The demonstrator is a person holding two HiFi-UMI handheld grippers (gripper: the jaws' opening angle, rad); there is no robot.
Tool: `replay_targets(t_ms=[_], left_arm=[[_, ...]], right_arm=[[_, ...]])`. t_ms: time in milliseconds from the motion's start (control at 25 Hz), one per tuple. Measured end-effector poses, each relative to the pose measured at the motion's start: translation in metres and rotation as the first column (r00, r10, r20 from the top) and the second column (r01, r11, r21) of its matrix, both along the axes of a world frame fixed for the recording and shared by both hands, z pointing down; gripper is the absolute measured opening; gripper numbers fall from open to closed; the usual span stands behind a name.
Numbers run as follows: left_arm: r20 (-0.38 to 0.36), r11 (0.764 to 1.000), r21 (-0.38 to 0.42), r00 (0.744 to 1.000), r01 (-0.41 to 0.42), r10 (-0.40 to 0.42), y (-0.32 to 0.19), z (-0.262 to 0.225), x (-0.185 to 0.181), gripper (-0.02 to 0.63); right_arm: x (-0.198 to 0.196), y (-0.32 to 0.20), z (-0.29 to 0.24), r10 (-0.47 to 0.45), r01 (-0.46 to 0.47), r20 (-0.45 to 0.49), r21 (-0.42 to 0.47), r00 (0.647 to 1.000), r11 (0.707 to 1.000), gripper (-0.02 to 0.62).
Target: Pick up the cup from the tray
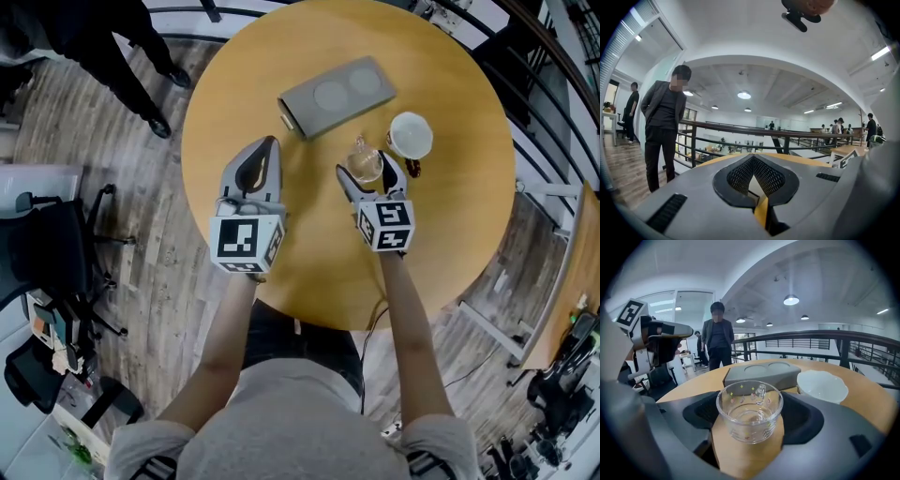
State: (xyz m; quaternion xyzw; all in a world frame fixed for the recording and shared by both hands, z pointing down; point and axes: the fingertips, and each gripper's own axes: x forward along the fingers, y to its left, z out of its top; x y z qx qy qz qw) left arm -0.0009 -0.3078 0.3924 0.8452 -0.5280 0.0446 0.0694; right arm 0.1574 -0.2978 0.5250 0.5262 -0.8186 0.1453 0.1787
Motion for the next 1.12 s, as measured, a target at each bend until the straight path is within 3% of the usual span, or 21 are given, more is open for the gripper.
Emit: replay_targets(t_ms=[640,1000,1120], left_arm=[[0.026,1.000,0.000,1.000,0.010,-0.010,0.004,0.002,-0.007,0.006],[0.028,1.000,-0.010,1.000,0.010,-0.010,0.006,0.008,-0.008,0.006],[0.025,1.000,-0.013,1.000,0.008,-0.008,0.007,0.008,-0.006,0.006]], right_arm=[[-0.010,0.001,0.042,-0.023,0.021,-0.027,-0.052,0.999,0.998,0.354],[-0.014,0.006,0.048,-0.063,0.060,-0.077,-0.042,0.995,0.997,0.353],[-0.015,0.006,0.042,-0.051,0.050,-0.049,-0.020,0.997,0.999,0.354]])
